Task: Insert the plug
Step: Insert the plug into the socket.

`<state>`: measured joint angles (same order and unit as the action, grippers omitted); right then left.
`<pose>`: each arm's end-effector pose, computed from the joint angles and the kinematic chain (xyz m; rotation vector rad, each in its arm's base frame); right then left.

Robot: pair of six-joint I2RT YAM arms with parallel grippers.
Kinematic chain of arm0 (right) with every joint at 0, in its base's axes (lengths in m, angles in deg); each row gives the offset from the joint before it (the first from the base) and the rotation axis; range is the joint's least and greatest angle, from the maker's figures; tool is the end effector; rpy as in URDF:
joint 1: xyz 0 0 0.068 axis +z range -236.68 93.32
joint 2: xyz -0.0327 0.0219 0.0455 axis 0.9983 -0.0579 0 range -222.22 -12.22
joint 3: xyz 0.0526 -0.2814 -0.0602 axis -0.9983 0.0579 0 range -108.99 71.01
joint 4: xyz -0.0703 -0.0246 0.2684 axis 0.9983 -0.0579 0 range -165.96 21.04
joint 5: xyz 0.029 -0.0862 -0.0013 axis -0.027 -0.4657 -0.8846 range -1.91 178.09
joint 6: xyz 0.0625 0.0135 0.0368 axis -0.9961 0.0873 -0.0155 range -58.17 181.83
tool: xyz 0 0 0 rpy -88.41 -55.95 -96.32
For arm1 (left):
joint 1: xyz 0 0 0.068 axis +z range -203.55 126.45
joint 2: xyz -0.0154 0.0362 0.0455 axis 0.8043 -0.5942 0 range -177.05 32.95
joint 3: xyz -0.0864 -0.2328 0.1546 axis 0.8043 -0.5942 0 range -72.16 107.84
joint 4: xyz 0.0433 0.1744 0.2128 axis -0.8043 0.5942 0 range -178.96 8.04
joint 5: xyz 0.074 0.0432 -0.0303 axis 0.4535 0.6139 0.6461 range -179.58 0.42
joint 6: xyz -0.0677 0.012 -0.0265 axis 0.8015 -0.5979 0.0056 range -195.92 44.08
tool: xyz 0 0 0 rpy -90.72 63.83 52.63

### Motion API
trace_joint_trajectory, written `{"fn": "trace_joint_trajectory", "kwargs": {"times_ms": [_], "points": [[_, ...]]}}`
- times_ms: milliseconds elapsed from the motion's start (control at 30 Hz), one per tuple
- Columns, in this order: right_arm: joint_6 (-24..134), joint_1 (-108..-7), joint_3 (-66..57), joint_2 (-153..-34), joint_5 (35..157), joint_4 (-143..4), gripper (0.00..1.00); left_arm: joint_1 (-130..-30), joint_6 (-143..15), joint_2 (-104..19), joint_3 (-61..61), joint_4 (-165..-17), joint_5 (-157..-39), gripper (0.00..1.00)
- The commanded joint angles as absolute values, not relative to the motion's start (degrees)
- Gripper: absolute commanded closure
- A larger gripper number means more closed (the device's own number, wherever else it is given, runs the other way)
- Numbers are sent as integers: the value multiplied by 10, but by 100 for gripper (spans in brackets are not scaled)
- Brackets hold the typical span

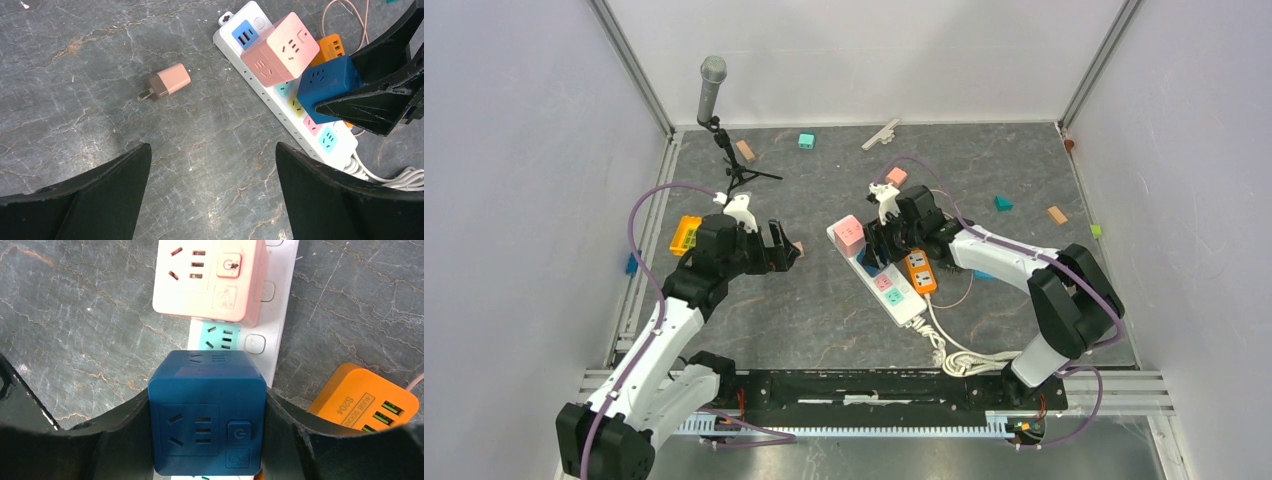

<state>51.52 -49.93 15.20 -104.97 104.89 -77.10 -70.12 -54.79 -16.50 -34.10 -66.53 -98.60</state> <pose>0.2890 0.2380 0.1932 -0.7017 2.3371 0.7317 0.2052 -0.0712 0.2613 0.0051 2.2045 -0.5443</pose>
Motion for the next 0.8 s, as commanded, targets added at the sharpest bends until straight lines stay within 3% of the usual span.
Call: {"fn": "trace_joint_trajectory", "kwargs": {"times_ms": [0, 400, 767], "points": [[533, -486, 163, -1070, 1012, -878, 100, -699, -572, -158, -329, -675, -978, 0], [561, -434, 135, -1073, 902, -929, 100, -700, -572, -158, -329, -676, -978, 0], [561, -430, 127, -1055, 904, -954, 100, -700, -572, -161, -328, -676, -978, 0]]}}
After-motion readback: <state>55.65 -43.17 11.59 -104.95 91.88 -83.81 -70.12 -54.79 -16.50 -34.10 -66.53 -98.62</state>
